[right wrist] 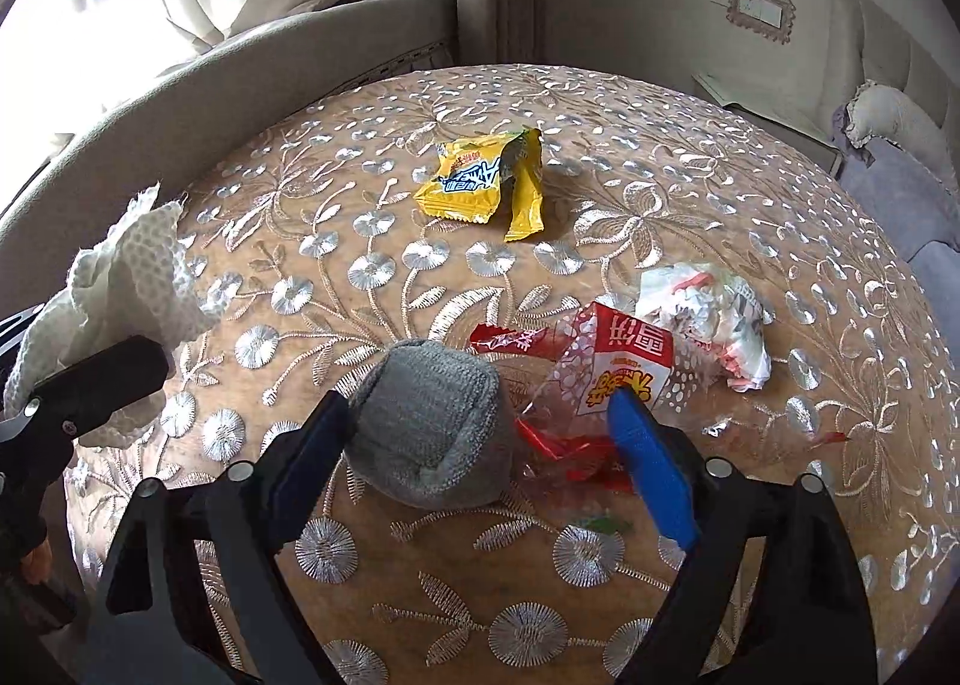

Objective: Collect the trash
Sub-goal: 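Grasp the grey sock and red wrapper with the right gripper while the left holds the tissue, then carry the tissue and sock with both grippers over the bin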

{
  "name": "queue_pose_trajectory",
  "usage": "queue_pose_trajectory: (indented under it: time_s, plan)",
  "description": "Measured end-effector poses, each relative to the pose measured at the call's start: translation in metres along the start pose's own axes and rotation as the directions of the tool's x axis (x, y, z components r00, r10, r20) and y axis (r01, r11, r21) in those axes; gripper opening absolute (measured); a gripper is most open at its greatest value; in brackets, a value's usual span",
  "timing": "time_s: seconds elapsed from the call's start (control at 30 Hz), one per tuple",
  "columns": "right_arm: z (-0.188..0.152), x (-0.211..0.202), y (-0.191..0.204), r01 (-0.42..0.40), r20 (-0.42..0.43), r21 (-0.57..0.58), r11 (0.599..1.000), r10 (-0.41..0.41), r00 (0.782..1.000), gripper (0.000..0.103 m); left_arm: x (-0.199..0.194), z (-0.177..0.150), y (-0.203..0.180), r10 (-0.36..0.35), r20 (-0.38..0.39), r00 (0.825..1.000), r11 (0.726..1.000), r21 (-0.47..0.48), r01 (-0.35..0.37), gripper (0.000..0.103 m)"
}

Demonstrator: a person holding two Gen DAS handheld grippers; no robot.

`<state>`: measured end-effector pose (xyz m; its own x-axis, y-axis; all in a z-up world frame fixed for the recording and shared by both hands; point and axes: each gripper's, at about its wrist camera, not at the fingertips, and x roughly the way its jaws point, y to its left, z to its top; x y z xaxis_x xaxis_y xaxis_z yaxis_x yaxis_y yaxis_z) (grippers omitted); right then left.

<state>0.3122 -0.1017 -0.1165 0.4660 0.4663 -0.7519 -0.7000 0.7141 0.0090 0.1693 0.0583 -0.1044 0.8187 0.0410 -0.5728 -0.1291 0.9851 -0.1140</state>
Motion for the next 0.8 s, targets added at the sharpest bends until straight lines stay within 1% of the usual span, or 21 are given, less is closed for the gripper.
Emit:
queue_pose_trajectory:
  time_s: [0.03, 0.07, 0.1, 0.2, 0.27, 0.4, 0.57, 0.67, 0.7, 0.8]
  plan:
    - [0.0, -0.001, 0.001, -0.007, 0.002, -0.001, 1.0, 0.007, 1.0, 0.057, 0.0, 0.0, 0.0, 0.0, 0.001, 1.0, 1.0, -0.001, 0.0, 0.022]
    - [0.0, 0.0, 0.001, -0.029, -0.005, 0.004, 1.0, 0.029, 1.0, 0.043, 0.0, 0.0, 0.001, 0.0, 0.001, 1.0, 1.0, -0.002, 0.0, 0.022]
    - [0.001, 0.0, 0.001, -0.058, -0.011, 0.017, 0.998, 0.059, 0.998, 0.039, 0.0, 0.0, 0.002, -0.001, 0.002, 1.0, 1.0, -0.004, 0.001, 0.022]
    - [-0.002, -0.005, 0.004, -0.047, 0.013, -0.003, 0.999, 0.047, 0.999, 0.032, -0.002, 0.0, 0.003, 0.002, 0.009, 1.0, 1.0, -0.008, -0.002, 0.022]
    - [-0.005, -0.017, 0.005, -0.05, 0.053, -0.004, 0.999, 0.05, 0.997, 0.032, -0.007, 0.001, 0.001, -0.001, 0.019, 1.0, 1.0, -0.007, 0.001, 0.022]
    - [-0.013, -0.069, 0.007, -0.002, 0.18, -0.02, 1.0, 0.006, 0.984, 0.032, -0.019, 0.003, -0.009, -0.015, 0.038, 0.999, 1.0, 0.014, 0.015, 0.022]
    - [-0.039, -0.15, -0.001, 0.097, 0.313, -0.009, 0.995, -0.09, 0.945, 0.032, -0.035, 0.006, -0.038, -0.07, 0.073, 0.995, 0.996, 0.057, 0.065, 0.022]
    - [-0.066, -0.192, -0.008, 0.177, 0.352, 0.027, 0.984, -0.175, 0.92, 0.032, -0.042, 0.003, -0.065, -0.129, 0.081, 0.988, 0.988, 0.091, 0.122, 0.022]
    - [-0.076, -0.205, -0.012, 0.192, 0.36, 0.045, 0.98, -0.195, 0.912, 0.032, -0.043, 0.001, -0.075, -0.147, 0.08, 0.986, 0.985, 0.104, 0.138, 0.022]
    - [-0.107, -0.236, -0.02, 0.257, 0.357, 0.092, 0.962, -0.273, 0.893, 0.032, -0.043, -0.005, -0.107, -0.206, 0.064, 0.976, 0.971, 0.138, 0.196, 0.022]
